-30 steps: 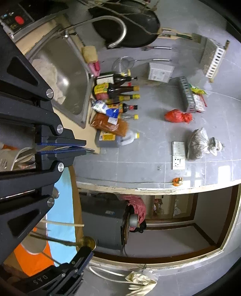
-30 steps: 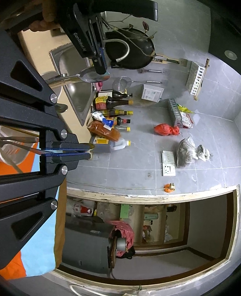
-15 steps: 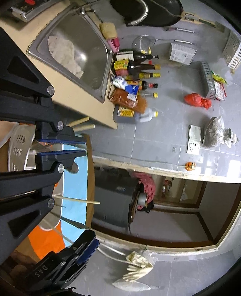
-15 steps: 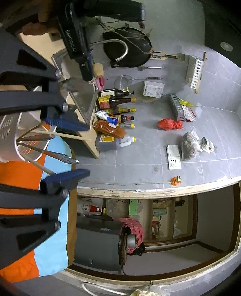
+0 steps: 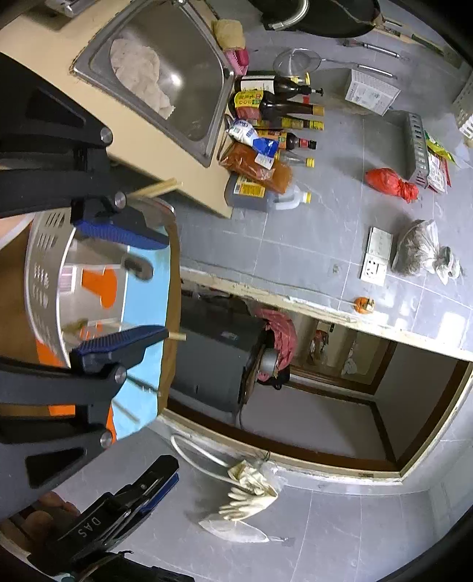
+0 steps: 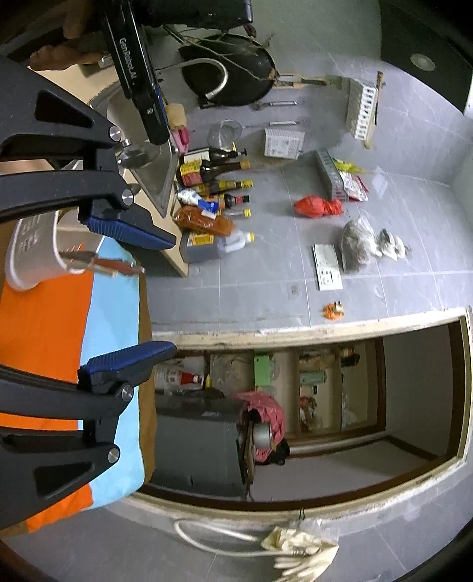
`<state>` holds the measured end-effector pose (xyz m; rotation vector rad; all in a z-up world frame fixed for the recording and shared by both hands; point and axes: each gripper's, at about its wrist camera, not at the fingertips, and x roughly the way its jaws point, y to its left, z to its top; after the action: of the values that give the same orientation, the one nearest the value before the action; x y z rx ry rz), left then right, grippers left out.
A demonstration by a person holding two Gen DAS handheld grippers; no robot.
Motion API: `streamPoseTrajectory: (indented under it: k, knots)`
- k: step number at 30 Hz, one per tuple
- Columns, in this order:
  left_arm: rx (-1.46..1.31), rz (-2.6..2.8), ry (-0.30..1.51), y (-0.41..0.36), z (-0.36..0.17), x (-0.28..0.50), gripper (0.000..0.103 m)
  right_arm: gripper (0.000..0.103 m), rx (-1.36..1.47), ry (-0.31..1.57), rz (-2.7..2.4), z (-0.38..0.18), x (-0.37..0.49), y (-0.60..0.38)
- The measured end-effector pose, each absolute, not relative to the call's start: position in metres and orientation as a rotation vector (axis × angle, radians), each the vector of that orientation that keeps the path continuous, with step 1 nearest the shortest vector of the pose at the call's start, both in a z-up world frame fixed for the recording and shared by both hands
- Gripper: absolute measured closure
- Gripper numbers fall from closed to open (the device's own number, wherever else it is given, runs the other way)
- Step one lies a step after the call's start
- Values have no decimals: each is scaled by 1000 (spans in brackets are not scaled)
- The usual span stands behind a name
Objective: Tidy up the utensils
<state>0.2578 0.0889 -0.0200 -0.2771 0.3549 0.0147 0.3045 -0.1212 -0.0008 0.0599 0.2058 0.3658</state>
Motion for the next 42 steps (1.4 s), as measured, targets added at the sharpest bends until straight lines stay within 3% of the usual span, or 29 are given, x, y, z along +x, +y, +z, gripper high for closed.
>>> streamPoseTrajectory:
  k: [5, 10, 13, 21, 42]
  knots:
    - [-287, -30, 343, 67, -7, 240, 40, 44, 77, 212, 317, 11, 284, -150]
    - [-279, -52, 339, 39, 5, 214, 11, 30, 105, 235, 282, 25, 256, -185]
    - [-276, -52, 338, 23, 11, 192, 2, 20, 118, 248, 269, 33, 233, -207]
    - [-254, 13, 393, -6, 14, 139, 0, 2, 131, 280, 248, 39, 172, -251]
    - [-215, 83, 364, -21, 3, 45, 0, 2, 136, 345, 257, 16, 81, -280]
